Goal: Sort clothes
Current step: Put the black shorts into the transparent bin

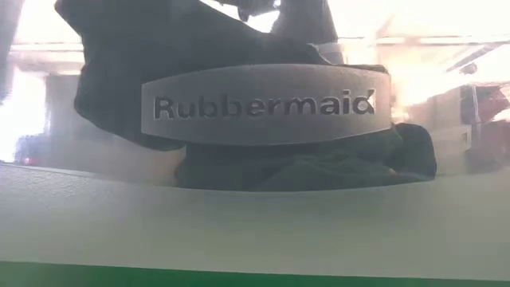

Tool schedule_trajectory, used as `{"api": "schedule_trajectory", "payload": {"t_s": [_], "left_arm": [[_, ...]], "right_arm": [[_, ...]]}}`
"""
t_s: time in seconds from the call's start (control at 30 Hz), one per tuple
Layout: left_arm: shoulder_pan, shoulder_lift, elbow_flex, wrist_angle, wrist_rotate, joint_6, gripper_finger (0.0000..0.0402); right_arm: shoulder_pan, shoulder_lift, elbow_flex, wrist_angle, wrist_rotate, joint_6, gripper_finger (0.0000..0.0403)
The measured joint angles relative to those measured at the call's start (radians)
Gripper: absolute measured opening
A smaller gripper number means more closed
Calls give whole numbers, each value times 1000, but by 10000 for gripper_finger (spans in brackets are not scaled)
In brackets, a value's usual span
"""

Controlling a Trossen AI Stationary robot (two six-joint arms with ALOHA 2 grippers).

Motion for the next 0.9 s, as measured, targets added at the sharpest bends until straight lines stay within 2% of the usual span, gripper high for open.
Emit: {"api": "schedule_trajectory", "payload": {"t_s": [0.1, 0.23, 0.37, 0.47, 0.53, 0.7, 0.9], "left_arm": [[0, 40, 39, -26, -6, -1, 256], [-3, 84, 92, -72, 39, -2, 256], [-3, 107, 132, -144, 173, 6, 256], [-2, 107, 169, -242, 305, 54, 256], [-2, 102, 196, -320, 350, 102, 256], [0, 101, 251, -482, 347, 201, 256], [0, 100, 244, -627, 350, 266, 256]], "right_arm": [[24, -1, 0, 0, 0, -9, 9], [46, -1, 0, 0, 0, -17, 9], [49, -1, 0, -1, 16, -38, 9], [48, -2, 0, -15, 25, -50, 9], [48, -1, 0, -17, 26, -50, 9], [48, -1, 0, -18, 26, -53, 9], [48, 0, -1, -20, 26, -61, 9]]}}
